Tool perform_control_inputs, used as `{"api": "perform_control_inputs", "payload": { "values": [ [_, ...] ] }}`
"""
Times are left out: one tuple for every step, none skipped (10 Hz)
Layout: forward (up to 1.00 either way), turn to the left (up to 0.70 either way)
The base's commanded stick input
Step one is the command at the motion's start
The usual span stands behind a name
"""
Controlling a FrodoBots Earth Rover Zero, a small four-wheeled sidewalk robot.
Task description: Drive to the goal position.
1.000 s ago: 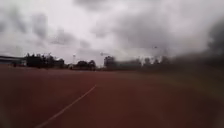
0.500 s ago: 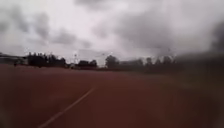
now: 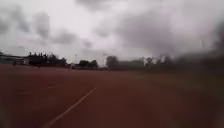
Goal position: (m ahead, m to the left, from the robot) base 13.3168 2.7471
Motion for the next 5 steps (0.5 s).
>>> {"api": "perform_control_inputs", "payload": {
  "values": [
    [0.85, 0.0],
    [0.85, 0.0],
    [0.85, 0.0],
    [0.85, 0.0],
    [0.85, 0.0]
  ]
}}
